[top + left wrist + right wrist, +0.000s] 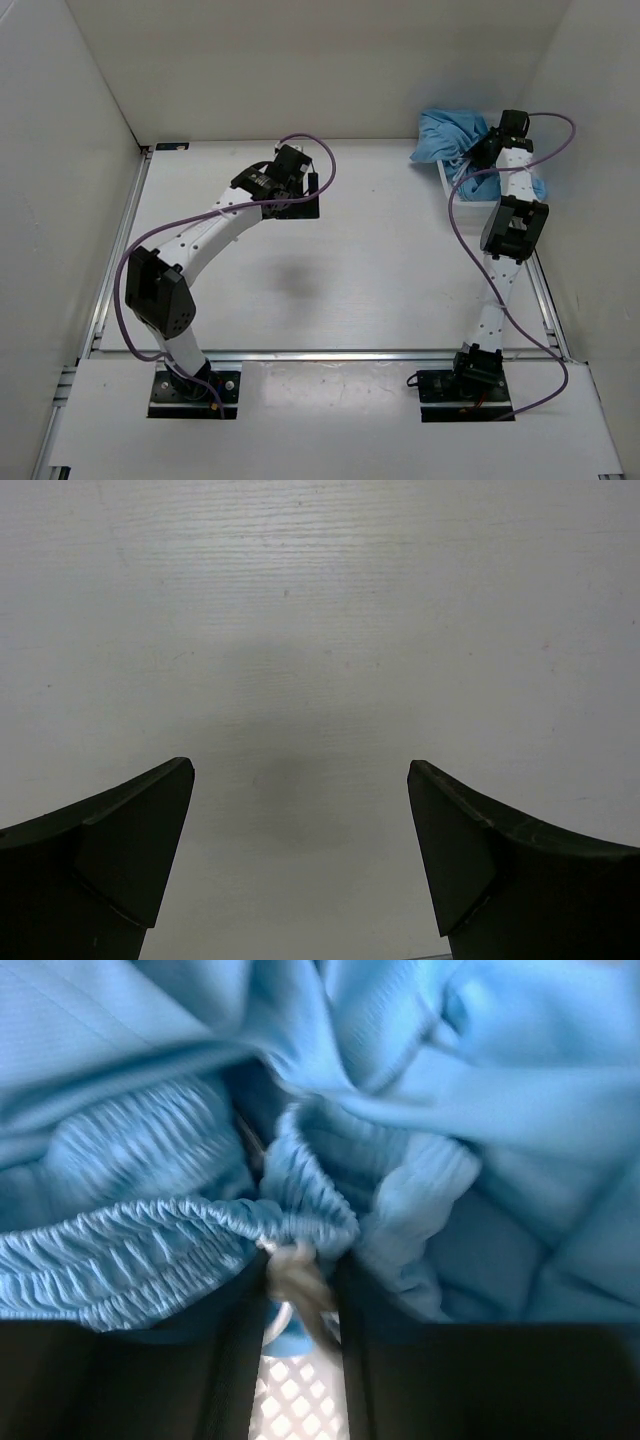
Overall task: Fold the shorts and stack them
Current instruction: Grab the shorts from the pile, then move the shorts to the center of the board
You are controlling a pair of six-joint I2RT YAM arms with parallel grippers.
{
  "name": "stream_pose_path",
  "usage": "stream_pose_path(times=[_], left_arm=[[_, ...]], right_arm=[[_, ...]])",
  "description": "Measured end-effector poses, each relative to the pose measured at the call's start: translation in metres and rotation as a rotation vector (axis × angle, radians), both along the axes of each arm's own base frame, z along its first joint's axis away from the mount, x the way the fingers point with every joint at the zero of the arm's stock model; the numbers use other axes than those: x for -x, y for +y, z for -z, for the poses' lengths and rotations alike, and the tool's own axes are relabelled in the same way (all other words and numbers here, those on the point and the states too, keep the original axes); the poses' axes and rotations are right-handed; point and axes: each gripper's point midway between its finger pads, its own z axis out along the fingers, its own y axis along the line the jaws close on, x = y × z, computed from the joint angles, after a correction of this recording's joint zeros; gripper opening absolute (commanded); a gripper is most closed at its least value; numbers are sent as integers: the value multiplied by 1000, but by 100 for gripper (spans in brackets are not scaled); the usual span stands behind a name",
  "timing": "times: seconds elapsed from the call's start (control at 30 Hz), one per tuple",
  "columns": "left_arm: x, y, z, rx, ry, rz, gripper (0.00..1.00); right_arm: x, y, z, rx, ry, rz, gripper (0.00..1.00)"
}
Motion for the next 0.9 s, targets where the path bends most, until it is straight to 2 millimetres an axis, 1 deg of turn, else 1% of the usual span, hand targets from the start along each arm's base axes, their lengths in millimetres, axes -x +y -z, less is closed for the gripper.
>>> stream_pose_path(times=[0.03, 0.13, 0.2, 0.23, 0.27, 0.33, 0.37, 0.4, 0.47, 0.53, 0.57, 0.6, 0.67, 0.7, 0.73, 0.8, 0.87, 0.9], left_arm=[[0, 0, 1, -4, 2, 3, 100], [-1, -1, 5, -15, 10, 15, 100], [1, -2, 6, -13, 19, 28, 100], [1, -3, 6, -10, 21, 33, 100], [2, -4, 6, -8, 23, 39, 100], [3, -5, 6, -2, 29, 48, 100], [4, -6, 6, 0, 30, 52, 100], [5, -6, 5, 4, 33, 55, 100], [5, -4, 1, 14, 29, 53, 100], [7, -1, -4, 26, 22, 47, 100], [7, 2, -8, 36, 20, 37, 100], [7, 7, -12, 48, 17, 19, 100], [5, 21, -19, 70, 18, -26, 100], [4, 31, -22, 84, 23, -50, 100], [2, 42, -25, 96, 30, -77, 100], [-2, 63, -30, 108, 49, -129, 100], [-7, 84, -37, 116, 57, -183, 100], [-8, 92, -42, 120, 56, -201, 100]], right_arm=[[-4, 0, -3, 4, -22, -5, 19], [-10, 0, -10, 4, -59, -3, 10], [-5, 3, -13, 6, -53, -5, 6], [-1, 4, -17, 7, -49, -5, 2], [4, 5, -23, 9, -47, -5, 0], [14, 8, -49, 24, -64, -13, 0], [20, 10, -67, 42, -82, -18, 0], [25, 12, -92, 62, -112, -22, 0], [37, 20, -149, 112, -189, -37, 0], [55, 34, -218, 155, -303, -65, 0], [64, 42, -249, 166, -356, -81, 0], [76, 51, -285, 178, -427, -101, 0], [102, 75, -352, 190, -565, -155, 2], [117, 87, -381, 192, -628, -182, 3], [133, 101, -406, 189, -683, -213, 3], [164, 129, -445, 176, -776, -280, 3], [193, 161, -473, 151, -847, -364, 3], [206, 177, -482, 136, -872, -407, 3]])
